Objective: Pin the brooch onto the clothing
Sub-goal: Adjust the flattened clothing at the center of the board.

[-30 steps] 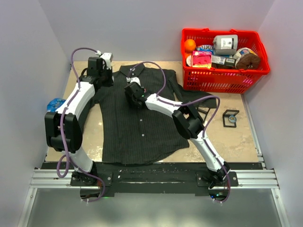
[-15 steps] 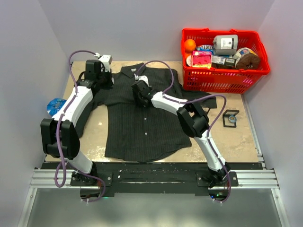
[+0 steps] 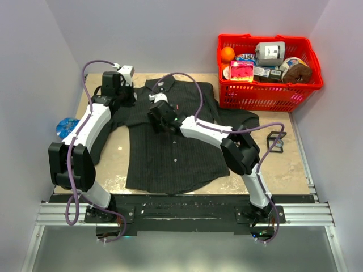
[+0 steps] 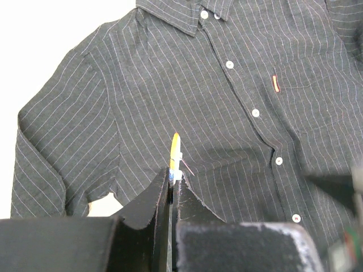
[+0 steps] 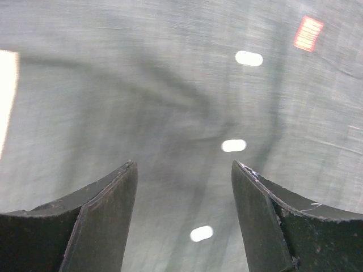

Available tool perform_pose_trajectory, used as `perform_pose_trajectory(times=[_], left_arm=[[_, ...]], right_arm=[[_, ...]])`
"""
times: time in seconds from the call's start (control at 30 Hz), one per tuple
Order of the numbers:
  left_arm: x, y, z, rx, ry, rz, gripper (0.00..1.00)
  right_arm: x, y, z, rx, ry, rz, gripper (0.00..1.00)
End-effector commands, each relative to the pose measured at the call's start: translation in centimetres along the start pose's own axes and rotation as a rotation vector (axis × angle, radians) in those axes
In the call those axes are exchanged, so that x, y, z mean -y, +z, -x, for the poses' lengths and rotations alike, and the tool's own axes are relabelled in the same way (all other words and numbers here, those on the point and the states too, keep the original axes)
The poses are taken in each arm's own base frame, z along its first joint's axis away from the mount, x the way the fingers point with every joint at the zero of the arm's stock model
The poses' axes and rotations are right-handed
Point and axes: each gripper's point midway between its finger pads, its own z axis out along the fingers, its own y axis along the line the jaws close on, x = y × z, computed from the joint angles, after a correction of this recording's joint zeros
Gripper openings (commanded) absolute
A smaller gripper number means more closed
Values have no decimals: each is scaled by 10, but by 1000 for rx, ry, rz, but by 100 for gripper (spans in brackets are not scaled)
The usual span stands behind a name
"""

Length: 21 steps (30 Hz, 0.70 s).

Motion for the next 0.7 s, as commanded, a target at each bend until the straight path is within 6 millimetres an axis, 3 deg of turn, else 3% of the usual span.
perform_pose_trajectory(times=[0.0,0.07,0.27,0.47,0.6,0.67], left_arm=[[-1,-7,14,52,5,4,0],[-2,-7,14,51,6,10,0],[-4,-7,14,51,7,15,0],[-3,-9,15,55,9,15,0],[-5,-9,15,54,12,24,0],[-5,-11,17,59,12,27,0]], right_arm=[[-62,-27,13,86,-37,180,69],[-82,-20,-4,55,-61,224,69],[-117,-13,-25,39,-144,273,68],[-125,-11,-52,-6,-192,275,68],[-122,-10,-90,-90,-195,297,66],[-124,-16,-98,-107,-179,315,66]])
